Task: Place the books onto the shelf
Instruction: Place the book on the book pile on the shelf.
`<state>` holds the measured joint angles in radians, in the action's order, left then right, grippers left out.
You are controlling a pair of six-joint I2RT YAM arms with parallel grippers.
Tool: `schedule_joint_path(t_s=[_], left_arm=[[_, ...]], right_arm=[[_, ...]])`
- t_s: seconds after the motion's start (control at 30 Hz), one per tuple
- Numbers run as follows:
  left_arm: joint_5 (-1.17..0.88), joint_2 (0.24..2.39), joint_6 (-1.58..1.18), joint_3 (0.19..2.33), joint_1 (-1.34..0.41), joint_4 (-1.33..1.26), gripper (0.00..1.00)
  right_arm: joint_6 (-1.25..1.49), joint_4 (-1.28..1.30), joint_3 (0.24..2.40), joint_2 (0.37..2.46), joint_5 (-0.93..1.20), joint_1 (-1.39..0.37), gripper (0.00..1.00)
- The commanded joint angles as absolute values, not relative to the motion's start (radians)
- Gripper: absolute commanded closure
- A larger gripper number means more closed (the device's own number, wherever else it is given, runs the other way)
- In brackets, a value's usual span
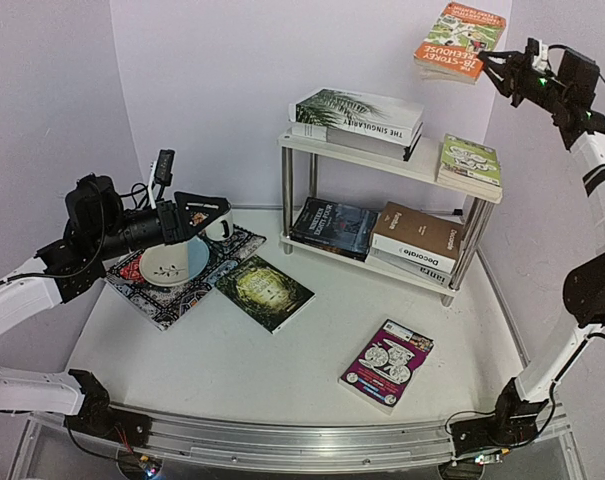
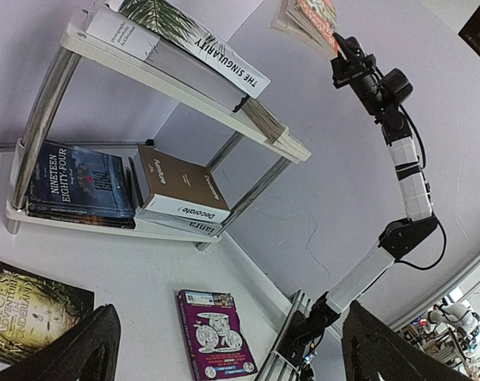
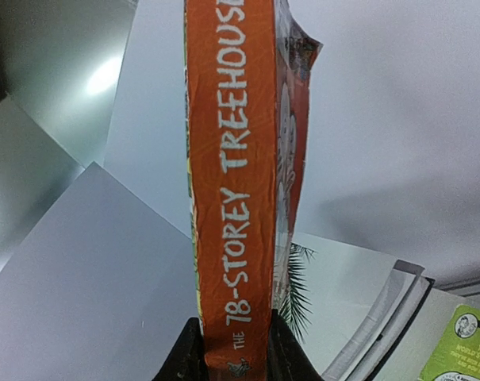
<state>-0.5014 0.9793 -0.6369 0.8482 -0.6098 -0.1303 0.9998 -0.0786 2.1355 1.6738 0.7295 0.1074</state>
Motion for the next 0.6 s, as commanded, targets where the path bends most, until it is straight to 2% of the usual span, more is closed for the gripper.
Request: schedule_joint_path(t_s=[0.0,0.57], left_arm=[[-0.499,0.953,-0.639,0.839,-0.614,-0.147,0.02],[-0.502,0.965,-0.627,0.835,-0.614,-0.147,0.01]], right_arm=[[1.132,-0.303,2.111,1.594,0.792,0.163,1.00],[1.333,-0.316,1.830,1.438,0.963,0.241,1.00]])
